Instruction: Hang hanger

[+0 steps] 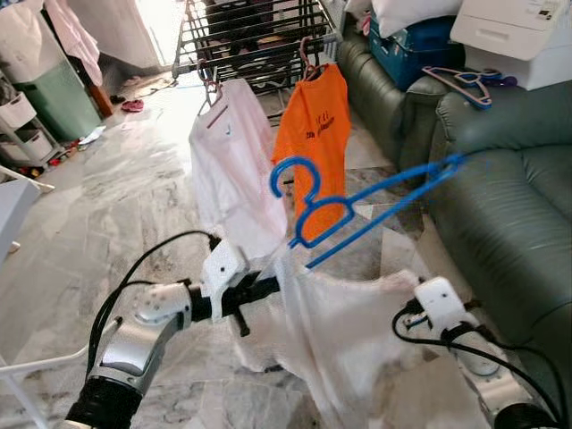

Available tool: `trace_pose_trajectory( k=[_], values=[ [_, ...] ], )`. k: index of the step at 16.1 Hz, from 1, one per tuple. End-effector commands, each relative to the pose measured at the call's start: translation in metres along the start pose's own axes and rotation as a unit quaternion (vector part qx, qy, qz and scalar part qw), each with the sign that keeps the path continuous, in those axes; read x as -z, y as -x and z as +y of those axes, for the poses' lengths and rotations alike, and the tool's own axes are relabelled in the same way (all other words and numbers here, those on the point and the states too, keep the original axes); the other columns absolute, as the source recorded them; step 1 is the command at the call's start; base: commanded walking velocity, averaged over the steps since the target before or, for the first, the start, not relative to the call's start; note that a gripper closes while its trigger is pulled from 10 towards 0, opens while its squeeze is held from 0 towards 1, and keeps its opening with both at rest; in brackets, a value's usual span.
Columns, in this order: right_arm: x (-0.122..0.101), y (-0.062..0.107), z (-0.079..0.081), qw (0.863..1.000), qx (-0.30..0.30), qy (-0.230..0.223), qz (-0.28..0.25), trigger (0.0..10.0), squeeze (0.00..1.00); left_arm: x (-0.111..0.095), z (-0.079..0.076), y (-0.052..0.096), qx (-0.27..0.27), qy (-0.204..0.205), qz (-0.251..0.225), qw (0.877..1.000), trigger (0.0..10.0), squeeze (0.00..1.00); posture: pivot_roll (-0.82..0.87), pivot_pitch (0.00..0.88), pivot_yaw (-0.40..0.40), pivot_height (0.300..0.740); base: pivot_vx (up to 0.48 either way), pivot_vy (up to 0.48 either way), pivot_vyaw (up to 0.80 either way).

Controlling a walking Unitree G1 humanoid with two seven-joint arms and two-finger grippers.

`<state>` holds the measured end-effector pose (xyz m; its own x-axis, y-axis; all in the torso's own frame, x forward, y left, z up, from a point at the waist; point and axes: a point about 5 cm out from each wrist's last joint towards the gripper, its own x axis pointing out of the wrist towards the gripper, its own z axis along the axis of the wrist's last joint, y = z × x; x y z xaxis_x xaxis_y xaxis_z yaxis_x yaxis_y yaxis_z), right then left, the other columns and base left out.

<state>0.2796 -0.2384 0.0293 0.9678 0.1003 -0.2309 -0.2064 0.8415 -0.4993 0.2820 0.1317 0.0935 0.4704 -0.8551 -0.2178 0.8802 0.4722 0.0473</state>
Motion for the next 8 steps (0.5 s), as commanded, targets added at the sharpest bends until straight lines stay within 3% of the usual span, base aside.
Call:
trace_pose_trajectory(
  k=[1,8],
  values=[
    [-0.011,-0.004,-0.007,0.999,0.021,0.005,-0.029,0.0,0.00,0.004,0.007,0.005,-0.018,-0.010,0.006,1.000,6.0,0.00,-0.19,0.018,0.128,0.740,0.000,0.000,0.00],
    [-0.026,-0.010,-0.034,0.996,0.080,-0.012,-0.046,0.0,0.00,0.040,-0.001,0.010,-0.018,0.017,0.033,0.999,4.1,0.00,-0.20,0.015,0.132,0.740,0.000,0.000,0.00]
  ],
)
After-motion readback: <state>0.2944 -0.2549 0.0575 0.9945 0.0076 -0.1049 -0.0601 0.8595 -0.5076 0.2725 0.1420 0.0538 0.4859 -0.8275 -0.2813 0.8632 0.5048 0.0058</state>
